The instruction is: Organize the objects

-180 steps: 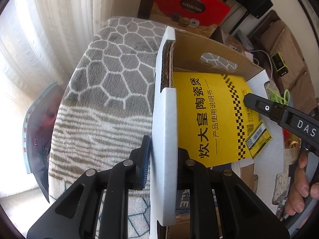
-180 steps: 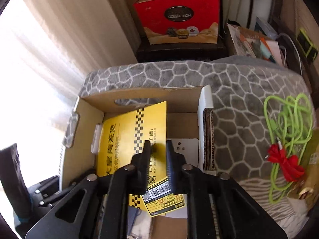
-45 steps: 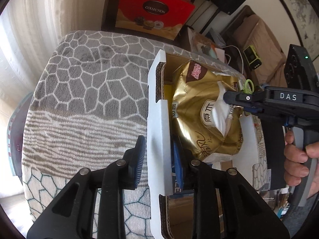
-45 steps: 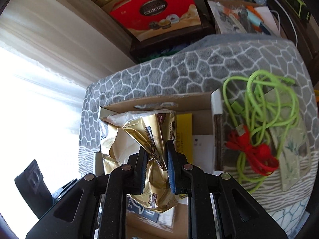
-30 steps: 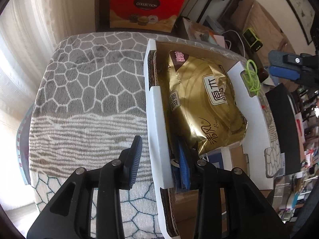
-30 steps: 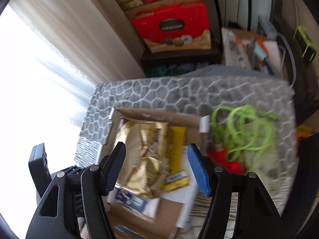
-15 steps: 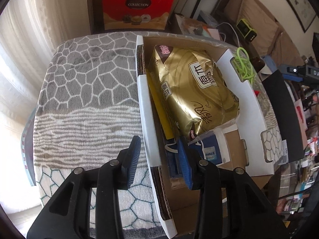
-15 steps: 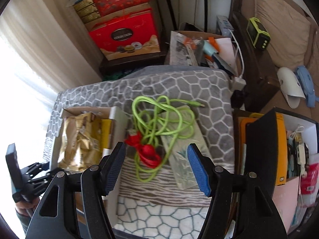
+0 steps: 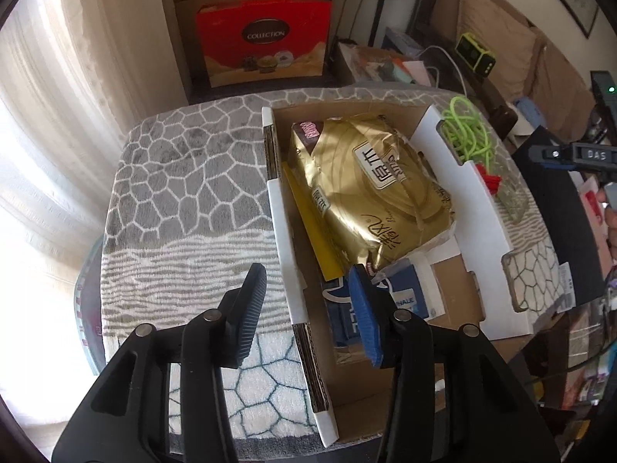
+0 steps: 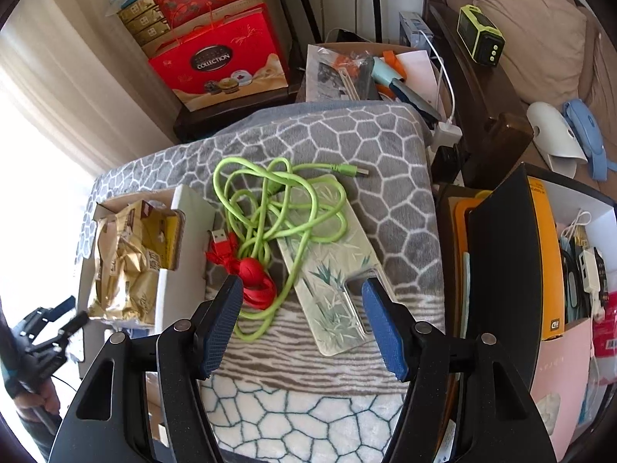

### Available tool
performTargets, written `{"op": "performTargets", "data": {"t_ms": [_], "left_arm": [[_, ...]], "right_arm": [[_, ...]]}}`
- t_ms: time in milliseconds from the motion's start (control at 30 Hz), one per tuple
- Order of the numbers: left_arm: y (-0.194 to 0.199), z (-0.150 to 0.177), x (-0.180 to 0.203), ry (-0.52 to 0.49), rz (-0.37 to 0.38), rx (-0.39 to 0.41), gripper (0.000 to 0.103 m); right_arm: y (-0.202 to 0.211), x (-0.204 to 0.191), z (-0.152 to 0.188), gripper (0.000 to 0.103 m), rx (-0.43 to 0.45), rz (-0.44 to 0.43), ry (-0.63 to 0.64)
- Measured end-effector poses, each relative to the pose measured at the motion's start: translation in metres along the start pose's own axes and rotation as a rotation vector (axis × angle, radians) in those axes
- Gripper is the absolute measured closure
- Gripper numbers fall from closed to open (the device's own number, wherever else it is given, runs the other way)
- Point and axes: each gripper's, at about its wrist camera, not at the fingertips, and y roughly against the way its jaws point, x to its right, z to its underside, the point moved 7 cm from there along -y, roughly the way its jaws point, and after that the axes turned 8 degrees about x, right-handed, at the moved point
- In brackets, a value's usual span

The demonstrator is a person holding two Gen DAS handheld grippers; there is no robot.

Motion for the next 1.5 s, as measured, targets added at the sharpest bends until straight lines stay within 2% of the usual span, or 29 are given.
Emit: {"op": "performTargets", "data": {"t_ms": [100,167,300,400,533,633,667,767,800,867,900,1033,1200,1267,1433,1467,1500], "left_arm": [[0.004,-0.002,0.013,-0.029,0.056,-0.009,0.061],[-0.002,0.001,0.024,-0.058,0.062,-0.03,0.061],[-0.021,0.008,0.037,-0.101,-0.008,-0.054,0.062],[-0.026,0.005,0.037,-0.121,-0.073,-0.022,0.061],[-0.023,0.005,0.03,-0.11,-0.084,-0.015,0.068],[-0.016,0.003,0.027,-0.115,-0.12,0.014,0.069],[-0.013,0.001,0.027,-0.127,-0.138,0.03,0.069],[-0.001,-0.006,0.025,-0.193,-0.275,0.088,0.065],[0.003,-0.008,0.025,-0.202,-0.283,0.101,0.065],[0.007,-0.01,0.023,-0.188,-0.261,0.105,0.065],[0.007,-0.011,0.021,-0.174,-0.247,0.103,0.064],[-0.001,-0.009,0.007,-0.05,-0.122,0.053,0.049],[-0.021,0.002,-0.009,0.058,-0.051,-0.016,0.046],[-0.028,0.007,-0.011,0.082,-0.023,-0.044,0.045],[-0.032,0.014,-0.015,0.112,0.02,-0.056,0.045],[-0.033,0.015,-0.016,0.109,0.021,-0.059,0.045],[-0.034,0.017,-0.015,0.1,0.019,-0.066,0.045]], "right_arm": [[-0.003,0.003,0.002,0.037,-0.005,-0.005,-0.017],[-0.005,0.004,0.004,0.037,-0.01,-0.006,-0.024],[-0.006,0.004,0.007,0.037,-0.015,-0.008,-0.02],[-0.006,0.005,0.01,0.037,-0.02,-0.002,-0.015],[-0.004,0.013,0.009,0.037,-0.01,0.005,-0.029],[-0.002,0.023,0.008,0.037,0.001,0.013,-0.048],[-0.003,0.024,0.008,0.037,0.001,0.014,-0.05],[-0.005,0.025,0.009,0.038,-0.004,0.012,-0.054],[-0.006,0.024,0.01,0.039,-0.005,0.008,-0.052],[-0.008,0.018,0.011,0.053,0.0,-0.008,-0.042],[-0.008,0.013,0.01,0.055,0.004,-0.017,-0.031],[-0.015,-0.014,0.008,0.055,0.017,-0.046,0.04],[-0.034,-0.047,0.008,0.052,-0.001,-0.053,0.143],[-0.043,-0.056,0.01,0.046,-0.01,-0.016,0.211],[-0.065,-0.07,0.023,0.047,-0.06,0.025,0.324],[-0.068,-0.072,0.025,0.063,-0.066,0.034,0.342],[-0.07,-0.071,0.027,0.073,-0.073,0.05,0.358]]}}
